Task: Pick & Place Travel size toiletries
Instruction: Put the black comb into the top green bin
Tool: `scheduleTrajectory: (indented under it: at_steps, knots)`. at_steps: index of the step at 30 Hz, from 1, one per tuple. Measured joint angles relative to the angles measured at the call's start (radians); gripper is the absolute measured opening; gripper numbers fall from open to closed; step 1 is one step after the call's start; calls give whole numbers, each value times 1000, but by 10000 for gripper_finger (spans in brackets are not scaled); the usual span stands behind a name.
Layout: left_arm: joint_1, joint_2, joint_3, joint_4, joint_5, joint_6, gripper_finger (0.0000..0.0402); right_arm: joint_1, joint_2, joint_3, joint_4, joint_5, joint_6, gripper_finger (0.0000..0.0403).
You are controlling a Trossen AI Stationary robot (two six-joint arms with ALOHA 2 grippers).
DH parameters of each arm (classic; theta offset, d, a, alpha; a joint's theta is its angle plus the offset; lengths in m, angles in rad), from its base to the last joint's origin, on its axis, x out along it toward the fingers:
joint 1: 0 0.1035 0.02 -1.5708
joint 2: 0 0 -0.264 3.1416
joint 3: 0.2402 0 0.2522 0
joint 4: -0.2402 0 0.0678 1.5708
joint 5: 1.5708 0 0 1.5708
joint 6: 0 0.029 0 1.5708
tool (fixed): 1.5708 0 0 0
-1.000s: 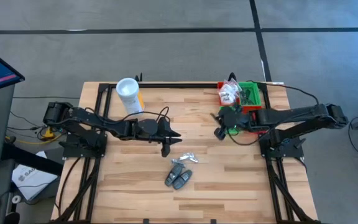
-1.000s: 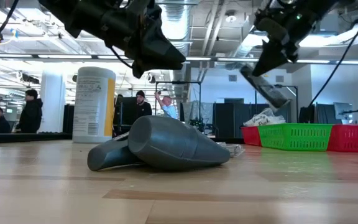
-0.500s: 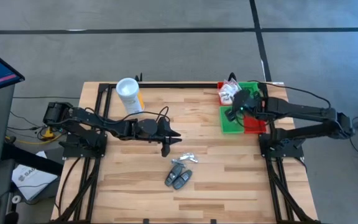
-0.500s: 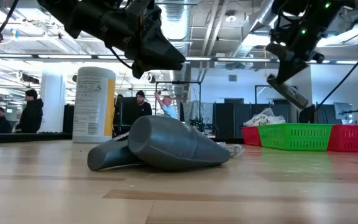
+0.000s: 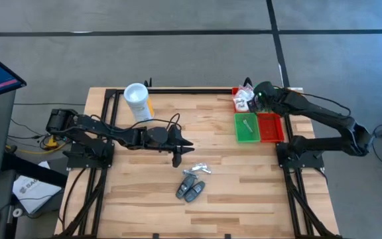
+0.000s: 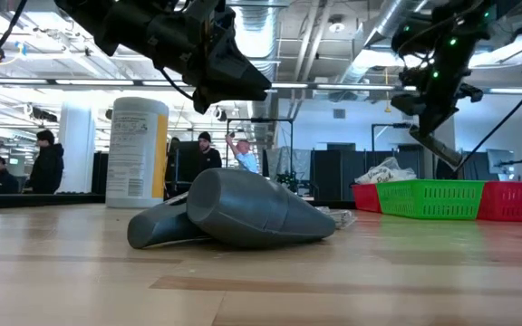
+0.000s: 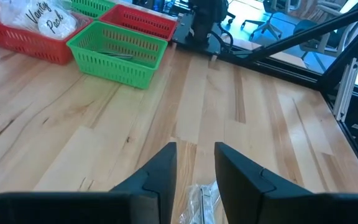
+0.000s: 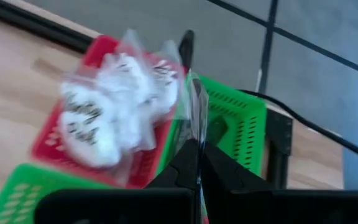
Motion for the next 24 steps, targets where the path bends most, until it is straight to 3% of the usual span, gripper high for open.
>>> scheduleTrajectory:
  at_steps: [14,24]
  knots:
    - [0,0,0,15,2,0,102,-186,252,0,157,-15,-136,0]
    - [1,0,0,15,2,1,102,-245,314,0,184,-33,-161,0]
